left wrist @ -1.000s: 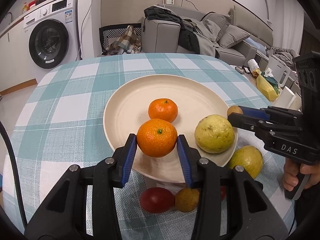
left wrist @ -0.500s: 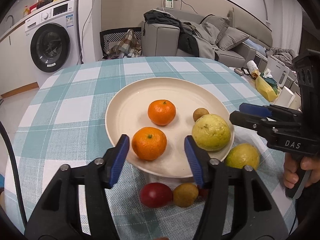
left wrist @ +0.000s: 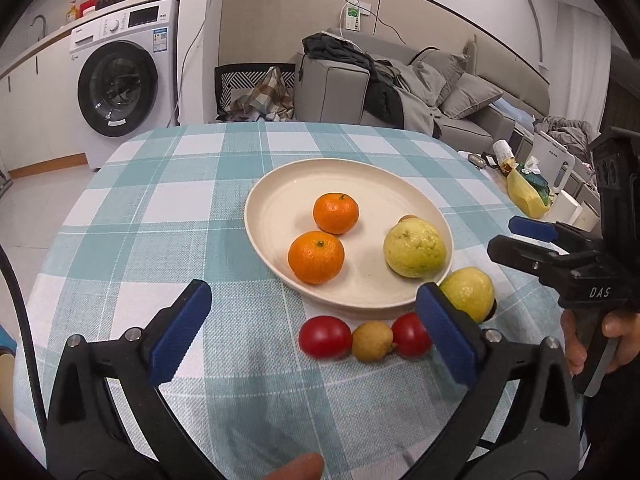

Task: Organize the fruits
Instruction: 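Withdraw the left tool toward a red tomato while the right tool approaches a large yellow pomelo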

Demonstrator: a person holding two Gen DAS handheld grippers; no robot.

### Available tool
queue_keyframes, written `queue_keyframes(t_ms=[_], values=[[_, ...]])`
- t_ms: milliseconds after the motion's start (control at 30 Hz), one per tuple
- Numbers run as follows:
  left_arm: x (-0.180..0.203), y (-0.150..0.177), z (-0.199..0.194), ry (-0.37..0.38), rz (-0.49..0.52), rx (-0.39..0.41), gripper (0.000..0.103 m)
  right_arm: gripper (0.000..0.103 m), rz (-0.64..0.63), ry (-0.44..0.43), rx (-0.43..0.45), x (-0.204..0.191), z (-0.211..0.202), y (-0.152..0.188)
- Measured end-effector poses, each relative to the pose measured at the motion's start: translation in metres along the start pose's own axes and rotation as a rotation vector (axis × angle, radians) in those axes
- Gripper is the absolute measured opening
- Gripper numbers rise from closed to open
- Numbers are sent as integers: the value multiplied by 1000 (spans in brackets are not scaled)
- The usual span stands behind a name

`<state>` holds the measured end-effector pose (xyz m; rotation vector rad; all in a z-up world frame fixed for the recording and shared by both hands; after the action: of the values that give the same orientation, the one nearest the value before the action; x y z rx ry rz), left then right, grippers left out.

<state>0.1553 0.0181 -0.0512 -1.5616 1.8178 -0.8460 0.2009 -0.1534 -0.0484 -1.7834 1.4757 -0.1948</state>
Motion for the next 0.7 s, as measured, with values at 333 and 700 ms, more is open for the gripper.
queue_keyframes(t_ms=[333,700], values=[[4,13,-14,-12,13,-12,102,103,-35,34,-22,-5,-16,23],[7,21,-2,5,14,-52,102,103,-23,27,-63,-2,-12,32]])
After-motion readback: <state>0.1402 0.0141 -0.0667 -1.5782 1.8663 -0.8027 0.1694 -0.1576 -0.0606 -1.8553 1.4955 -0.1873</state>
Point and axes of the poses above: each gripper's, at about its wrist camera, not at the fingertips, and z roughly the way its jaws point, x to its right, y to its underside, the point moved 6 cm from there along z, roughly the way its jaws point, and after that the axes turned 13 degrees about z, right-handed, at the moved point
